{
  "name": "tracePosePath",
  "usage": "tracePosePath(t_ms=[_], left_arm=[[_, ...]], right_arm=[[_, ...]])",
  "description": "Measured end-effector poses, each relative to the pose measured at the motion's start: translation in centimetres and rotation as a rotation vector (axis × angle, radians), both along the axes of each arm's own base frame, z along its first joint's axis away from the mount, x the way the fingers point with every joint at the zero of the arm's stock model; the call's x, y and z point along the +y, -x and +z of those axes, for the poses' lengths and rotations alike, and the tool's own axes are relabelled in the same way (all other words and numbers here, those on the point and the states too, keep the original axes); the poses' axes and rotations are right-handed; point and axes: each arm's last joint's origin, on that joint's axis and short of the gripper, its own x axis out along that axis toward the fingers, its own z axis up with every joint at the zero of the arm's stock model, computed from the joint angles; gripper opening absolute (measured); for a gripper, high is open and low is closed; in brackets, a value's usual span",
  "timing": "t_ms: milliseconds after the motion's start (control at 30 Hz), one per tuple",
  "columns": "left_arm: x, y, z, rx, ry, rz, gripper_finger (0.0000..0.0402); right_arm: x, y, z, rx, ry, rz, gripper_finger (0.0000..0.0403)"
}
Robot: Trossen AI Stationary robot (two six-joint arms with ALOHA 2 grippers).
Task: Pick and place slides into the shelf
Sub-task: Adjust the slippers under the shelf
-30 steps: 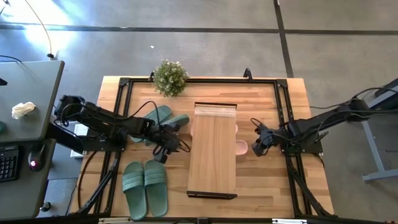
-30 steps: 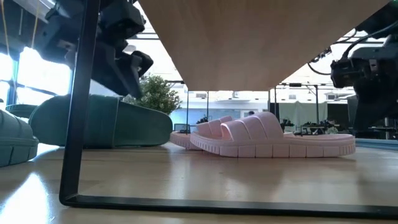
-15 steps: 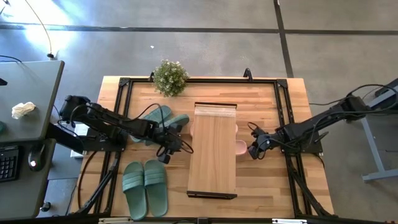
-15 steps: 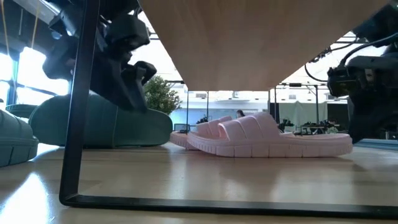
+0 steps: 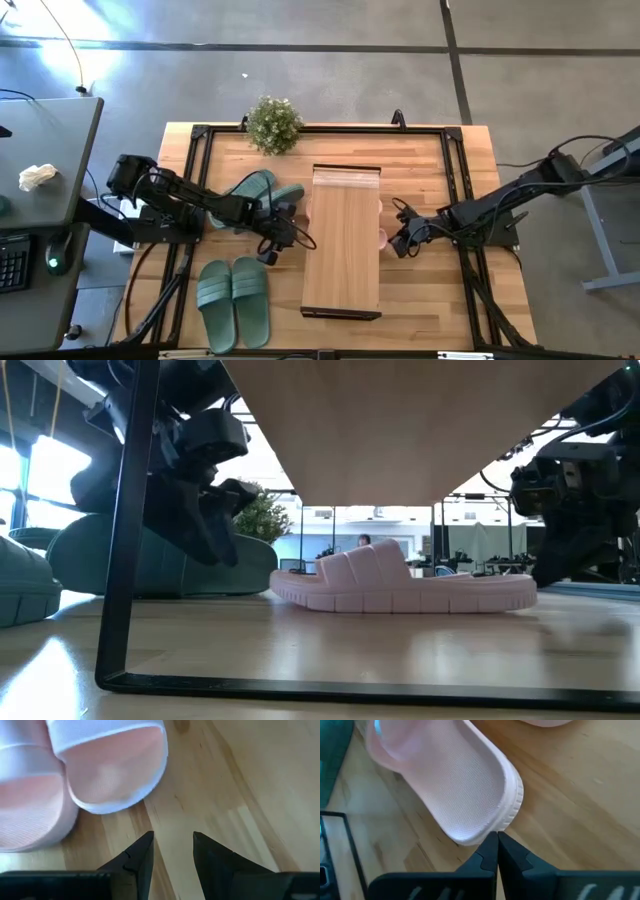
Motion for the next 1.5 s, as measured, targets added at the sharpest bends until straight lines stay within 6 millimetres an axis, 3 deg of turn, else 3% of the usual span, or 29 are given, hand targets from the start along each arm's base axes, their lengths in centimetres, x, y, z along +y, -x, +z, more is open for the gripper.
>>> tracePosePath(t_ms=[500, 1500], left_arm=[[0.0, -1.1, -0.7, -0.059, 0.007, 0.017, 0.0122], [0.6, -1.0, -0.8, -0.055, -0.161, 0.096, 0.0122]], right_arm=[[0.1, -0.8, -0.4, -0.033, 0.013, -0.067, 0.0000], [-0.1, -0.8, -0.4, -0.052, 0.047, -0.126, 0.0000]])
